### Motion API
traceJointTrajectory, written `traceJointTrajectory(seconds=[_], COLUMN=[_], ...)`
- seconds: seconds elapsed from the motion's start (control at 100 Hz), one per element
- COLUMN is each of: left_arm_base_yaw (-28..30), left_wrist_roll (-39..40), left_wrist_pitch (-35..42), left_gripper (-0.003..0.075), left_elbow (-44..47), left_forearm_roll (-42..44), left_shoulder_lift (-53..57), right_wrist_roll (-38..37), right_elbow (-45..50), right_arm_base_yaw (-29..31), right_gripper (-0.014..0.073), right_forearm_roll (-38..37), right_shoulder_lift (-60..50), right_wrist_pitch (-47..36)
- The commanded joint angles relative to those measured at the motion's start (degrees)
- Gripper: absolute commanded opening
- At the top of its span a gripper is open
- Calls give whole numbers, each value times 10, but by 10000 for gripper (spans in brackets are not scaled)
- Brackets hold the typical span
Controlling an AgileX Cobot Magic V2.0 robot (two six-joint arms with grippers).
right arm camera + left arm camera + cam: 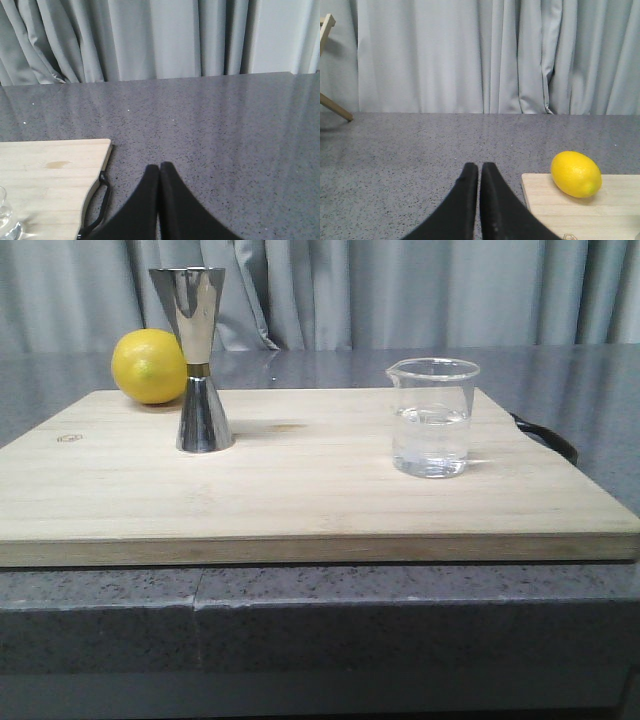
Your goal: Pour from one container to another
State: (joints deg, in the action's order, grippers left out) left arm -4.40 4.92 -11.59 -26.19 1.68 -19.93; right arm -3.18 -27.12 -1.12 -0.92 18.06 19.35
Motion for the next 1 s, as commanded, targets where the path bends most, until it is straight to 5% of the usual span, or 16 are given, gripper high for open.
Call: traceJointTrajectory(seconds=[0.0, 0.53, 0.65, 0.72, 0.84, 0.89, 0.99], left_arm_base_yaw=[-4, -4, -3, -3, -3, -3, -3], left_wrist_roll=[-2, -2, -2, -2, -2, -2, -2], left_wrist_pitch=[50, 49, 49, 49, 47, 47, 47], left_gripper=[-19, -19, -9, 89, 433, 568, 664], left_elbow=[-21, -21, -21, -21, -21, -21, -21], left_forearm_roll=[3, 3, 3, 14, 26, 26, 26], left_shoulder_lift=[-21, -26, -26, -27, -28, -28, -28], right_wrist_roll=[6, 6, 6, 6, 6, 6, 6], right_elbow=[-23, -19, -19, -19, -19, -19, -19], right_arm_base_yaw=[4, 4, 4, 4, 4, 4, 4], right_gripper=[-61, -61, 57, 235, 521, 580, 603], right_forearm_roll=[-8, -8, -9, -11, -12, -12, -12], right_shoulder_lift=[15, 15, 15, 15, 15, 15, 15], right_wrist_pitch=[-41, -41, -41, -43, -43, -43, -41])
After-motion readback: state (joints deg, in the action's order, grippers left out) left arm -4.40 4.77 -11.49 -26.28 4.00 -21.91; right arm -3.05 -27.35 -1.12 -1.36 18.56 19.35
